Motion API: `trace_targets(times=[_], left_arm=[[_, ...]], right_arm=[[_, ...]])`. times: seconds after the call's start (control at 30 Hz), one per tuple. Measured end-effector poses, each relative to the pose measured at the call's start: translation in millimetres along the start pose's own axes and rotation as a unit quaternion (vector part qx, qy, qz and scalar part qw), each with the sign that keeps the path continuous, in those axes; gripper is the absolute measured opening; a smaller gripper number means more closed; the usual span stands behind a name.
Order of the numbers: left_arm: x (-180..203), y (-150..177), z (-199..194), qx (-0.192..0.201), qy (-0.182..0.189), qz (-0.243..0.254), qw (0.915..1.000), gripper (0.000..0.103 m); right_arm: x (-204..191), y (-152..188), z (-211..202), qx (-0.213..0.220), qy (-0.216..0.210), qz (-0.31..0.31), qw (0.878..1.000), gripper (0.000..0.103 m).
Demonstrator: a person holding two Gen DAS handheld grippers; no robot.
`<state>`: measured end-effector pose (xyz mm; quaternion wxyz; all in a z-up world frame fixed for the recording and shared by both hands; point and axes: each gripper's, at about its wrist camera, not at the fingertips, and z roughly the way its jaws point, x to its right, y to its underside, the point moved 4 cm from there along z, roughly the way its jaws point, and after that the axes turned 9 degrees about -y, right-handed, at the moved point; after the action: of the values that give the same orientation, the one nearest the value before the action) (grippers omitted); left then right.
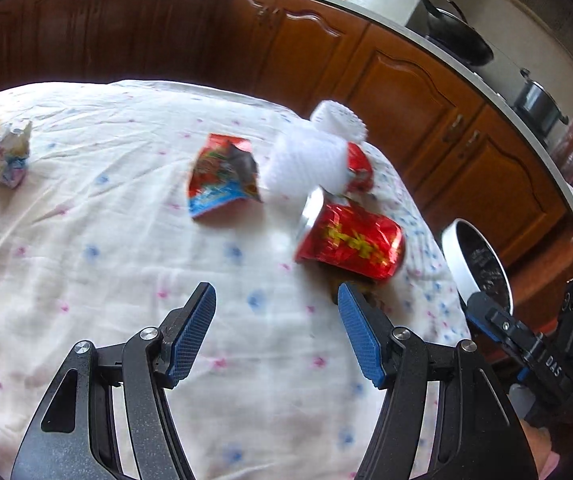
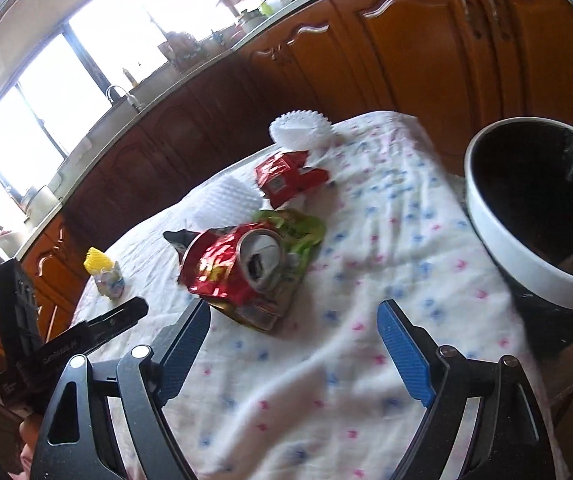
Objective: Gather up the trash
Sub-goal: 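Move both open tools back toward the red can and wrappers, then grasp the orange wrapper with the left tool while the right tool grasps the red can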
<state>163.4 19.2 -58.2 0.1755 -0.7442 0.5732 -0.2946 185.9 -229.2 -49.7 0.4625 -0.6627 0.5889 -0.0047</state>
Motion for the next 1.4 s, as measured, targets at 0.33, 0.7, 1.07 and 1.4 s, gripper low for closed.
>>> trace_targets(times=[0.33,0.7,1.07,1.4], left_arm=[[-14,-35,15,0.013,-0.021,0.008,0.9997,0.065],[-3,-73,47,0.021,-0.052,0.056,0.9968,0.065],[-15,-79,93,-0.01,-0.059,0.048,0.997,0.019],[-11,-62,60,0.012,-0.045,0.053,0.9975,0.001]], right_arm=[[-20,-15,21,-0.002,-0.016,-0.017,1.0,0.071],[-23,-23,63,-0.032,-0.02,-0.018,0.999,0.046],[-17,-23,70,-0.032,-0.021,-0.021,0.999,0.018],[-3,-22,23,-0.002,-0.03,-0.011,0.999,0.018]])
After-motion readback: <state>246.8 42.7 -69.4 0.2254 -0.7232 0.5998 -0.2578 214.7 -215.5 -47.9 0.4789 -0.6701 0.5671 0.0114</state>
